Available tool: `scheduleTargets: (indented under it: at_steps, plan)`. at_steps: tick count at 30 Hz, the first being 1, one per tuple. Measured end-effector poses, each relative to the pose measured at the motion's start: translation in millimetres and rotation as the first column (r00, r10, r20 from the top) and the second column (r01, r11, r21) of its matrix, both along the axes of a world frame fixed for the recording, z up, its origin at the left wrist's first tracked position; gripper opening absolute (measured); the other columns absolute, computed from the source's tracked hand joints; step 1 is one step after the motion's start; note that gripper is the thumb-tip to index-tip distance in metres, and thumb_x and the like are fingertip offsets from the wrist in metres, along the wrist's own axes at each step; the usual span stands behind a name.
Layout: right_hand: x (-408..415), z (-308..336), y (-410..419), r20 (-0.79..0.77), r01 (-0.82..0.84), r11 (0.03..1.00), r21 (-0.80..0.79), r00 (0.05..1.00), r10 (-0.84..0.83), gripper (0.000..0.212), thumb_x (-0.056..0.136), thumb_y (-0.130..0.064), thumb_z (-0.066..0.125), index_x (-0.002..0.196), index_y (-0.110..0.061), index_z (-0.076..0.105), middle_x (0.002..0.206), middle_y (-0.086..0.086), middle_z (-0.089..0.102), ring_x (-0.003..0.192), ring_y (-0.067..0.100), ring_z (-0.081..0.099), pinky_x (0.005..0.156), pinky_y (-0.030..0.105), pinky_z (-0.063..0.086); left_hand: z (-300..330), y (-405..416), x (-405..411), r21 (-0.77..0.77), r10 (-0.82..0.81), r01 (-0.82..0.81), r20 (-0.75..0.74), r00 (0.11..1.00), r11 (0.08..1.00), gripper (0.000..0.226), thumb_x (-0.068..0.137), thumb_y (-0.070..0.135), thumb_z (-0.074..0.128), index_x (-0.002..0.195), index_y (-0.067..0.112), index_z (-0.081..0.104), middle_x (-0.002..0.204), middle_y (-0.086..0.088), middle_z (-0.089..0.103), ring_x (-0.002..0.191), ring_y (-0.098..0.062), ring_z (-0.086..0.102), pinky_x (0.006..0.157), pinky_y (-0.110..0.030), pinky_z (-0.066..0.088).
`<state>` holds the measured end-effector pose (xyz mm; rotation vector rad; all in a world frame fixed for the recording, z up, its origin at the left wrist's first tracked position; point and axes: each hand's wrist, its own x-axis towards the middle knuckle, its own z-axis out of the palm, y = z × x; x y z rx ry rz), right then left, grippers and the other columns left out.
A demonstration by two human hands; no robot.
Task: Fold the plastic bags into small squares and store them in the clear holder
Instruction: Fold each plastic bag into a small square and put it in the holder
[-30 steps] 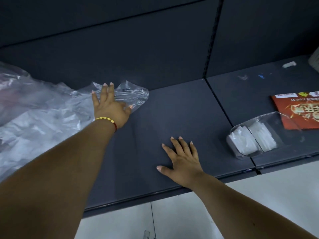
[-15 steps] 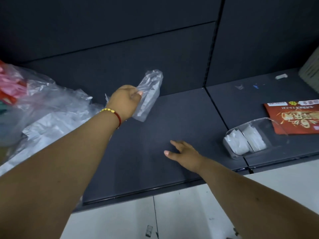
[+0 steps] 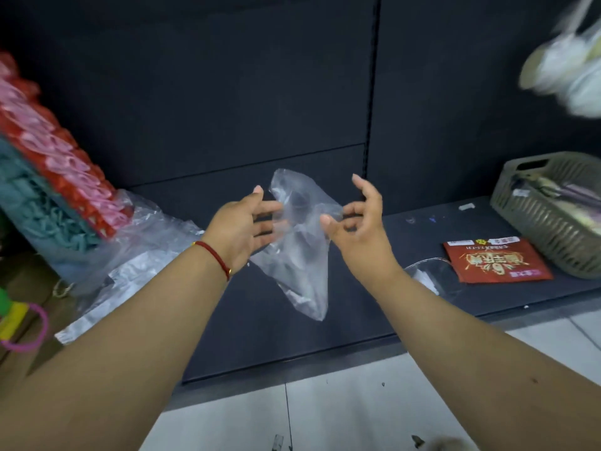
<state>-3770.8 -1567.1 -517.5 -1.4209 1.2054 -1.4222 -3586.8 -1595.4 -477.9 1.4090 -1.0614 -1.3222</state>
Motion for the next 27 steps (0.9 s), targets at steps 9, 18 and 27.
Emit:
scheduleTargets:
  at_steps: [9,18,27]
  plan:
    - [-22,72,62,-0.071,-0.174,0.984,0.018,0.982,0.175,0.023,0.082,-0.023,0.078,0.103,-0.018,0.072,0.098,0.004,0.072,0.088,0.018,0.070,0.089,0.039,0.057,51,84,2,-0.041,-0.028,0.026,-0.053,0.998,0.999,0.051,0.100,0.043,0.048,0.114,-0.003,0.067,0.114,-0.012,0.070,0.081,-0.014,0.071,0.081,-0.031,0.055]
    - [-7,103,102,-0.114,-0.226,0.973,-0.055,0.969,0.218,0.021,0.077,-0.010,0.080,0.092,-0.023,0.074,0.088,-0.001,0.072,0.078,0.009,0.067,0.076,0.025,0.057,78,137,16,-0.025,-0.025,0.026,0.017,1.000,0.999,0.051,0.098,0.044,0.050,0.108,-0.002,0.071,0.114,-0.017,0.070,0.096,-0.026,0.069,0.089,-0.040,0.057]
    - [6,92,91,-0.109,0.103,0.994,-0.031,0.988,-0.105,0.019,0.090,-0.023,0.069,0.077,-0.009,0.073,0.071,0.004,0.071,0.066,0.015,0.070,0.072,0.030,0.057,52,164,34,-0.072,-0.203,0.212,0.121,0.972,0.975,0.065,0.070,0.027,0.083,0.127,0.027,0.052,0.116,-0.004,0.068,0.101,-0.020,0.070,0.090,-0.037,0.056]
